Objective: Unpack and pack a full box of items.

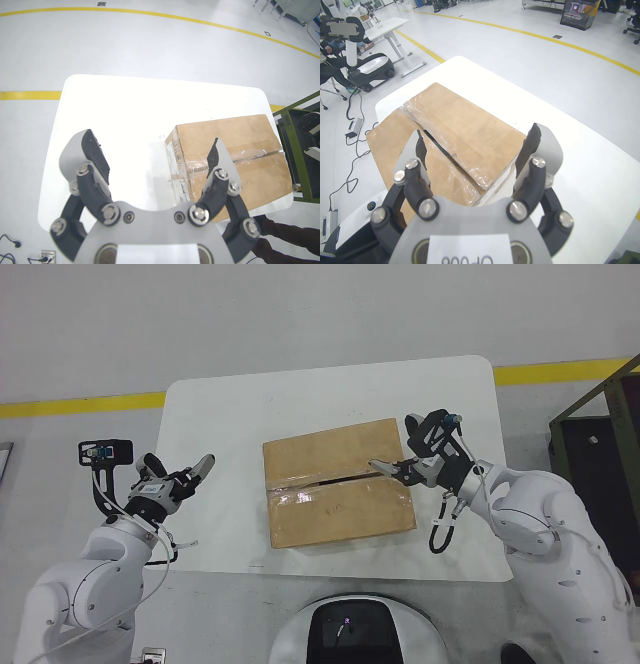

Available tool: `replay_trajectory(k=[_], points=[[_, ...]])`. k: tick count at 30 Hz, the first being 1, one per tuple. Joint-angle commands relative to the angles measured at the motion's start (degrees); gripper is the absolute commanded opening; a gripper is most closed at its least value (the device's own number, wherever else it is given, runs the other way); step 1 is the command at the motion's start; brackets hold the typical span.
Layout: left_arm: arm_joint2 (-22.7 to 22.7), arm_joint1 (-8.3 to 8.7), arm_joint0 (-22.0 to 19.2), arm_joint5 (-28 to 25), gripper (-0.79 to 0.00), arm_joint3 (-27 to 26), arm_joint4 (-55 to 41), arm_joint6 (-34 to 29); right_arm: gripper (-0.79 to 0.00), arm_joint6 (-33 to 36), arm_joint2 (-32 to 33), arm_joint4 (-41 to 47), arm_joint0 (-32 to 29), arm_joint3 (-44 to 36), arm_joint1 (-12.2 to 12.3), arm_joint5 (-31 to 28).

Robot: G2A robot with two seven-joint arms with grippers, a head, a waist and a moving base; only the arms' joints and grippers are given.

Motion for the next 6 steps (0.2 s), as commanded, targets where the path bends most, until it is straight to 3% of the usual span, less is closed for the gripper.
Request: replay_trajectory(k=[1, 6], points=[[0.0, 0.0, 0.0, 0.0, 0.0, 0.0, 0.0, 0.0, -0.044, 0.0, 0.0, 0.0, 0.0, 0.0, 0.0, 0.0], [0.0, 0.0, 0.0, 0.0, -0.001, 0.0, 0.0, 0.0, -0.046, 0.0, 0.0, 0.0, 0.0, 0.0, 0.0, 0.0]])
